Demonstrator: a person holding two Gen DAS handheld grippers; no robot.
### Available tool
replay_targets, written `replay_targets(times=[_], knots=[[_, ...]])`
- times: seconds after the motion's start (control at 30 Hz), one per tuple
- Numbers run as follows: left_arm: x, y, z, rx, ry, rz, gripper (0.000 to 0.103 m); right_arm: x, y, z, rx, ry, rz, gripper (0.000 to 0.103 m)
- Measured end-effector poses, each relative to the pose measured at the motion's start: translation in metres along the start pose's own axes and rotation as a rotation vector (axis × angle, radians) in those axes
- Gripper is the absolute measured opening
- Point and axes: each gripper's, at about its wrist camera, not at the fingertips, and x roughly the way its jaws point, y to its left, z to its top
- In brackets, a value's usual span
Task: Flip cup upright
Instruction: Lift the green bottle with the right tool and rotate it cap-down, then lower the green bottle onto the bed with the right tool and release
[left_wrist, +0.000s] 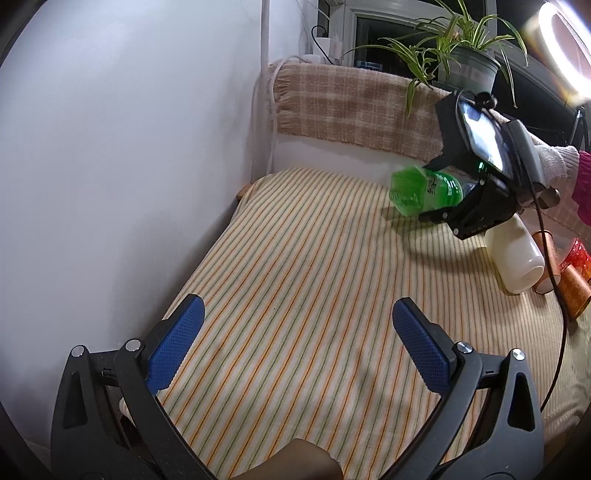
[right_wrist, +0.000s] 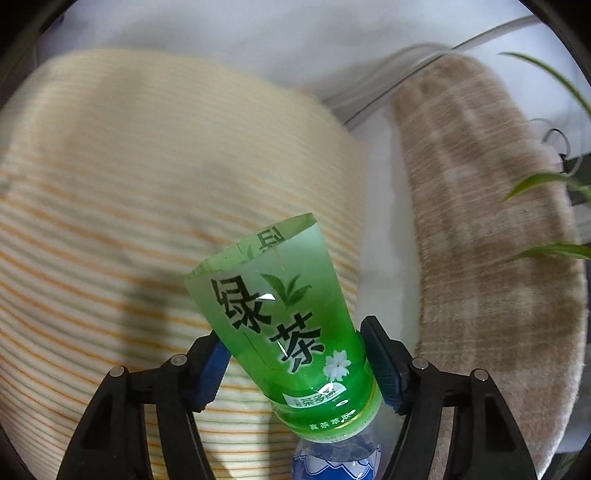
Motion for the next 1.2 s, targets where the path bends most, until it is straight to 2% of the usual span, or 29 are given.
replay_targets(times=[0.33,0.57,0.77,0.83,1.03,1.2], knots=[[-0.025,0.002,-0.002,-0.005,-0.045,0.000,0.103,-0.072,-0.004,0.018,0.178,-0.212,0.027,0.070],[-0.041,-0.002,-0.007,-0.006,-0.057,-0.037,0.103,-0.138,0.015,-0.009,0.397,-0.305,0.068,0.070],[-0.046,-0.017,-0.015,0.006,-0.009,-0.132,0.103,-0.179,0.047,-0.061,0.702,-0.320,0.135,0.070],[-0.050,-0.024,-0.019,0.016,-0.004,-0.151,0.103,-0.186,0.057,-0.083,0.830,-0.317,0.181,0.070],[-0.053,-0.043,-0.023,0.031,0.029,-0.225,0.103,-0.174,0.093,-0.155,1.295,-0.213,0.393,0.070],[-0.059,-0.056,-0.025,0.049,0.034,-0.254,0.103,-0.158,0.131,-0.210,1.603,-0.204,0.569,0.071]])
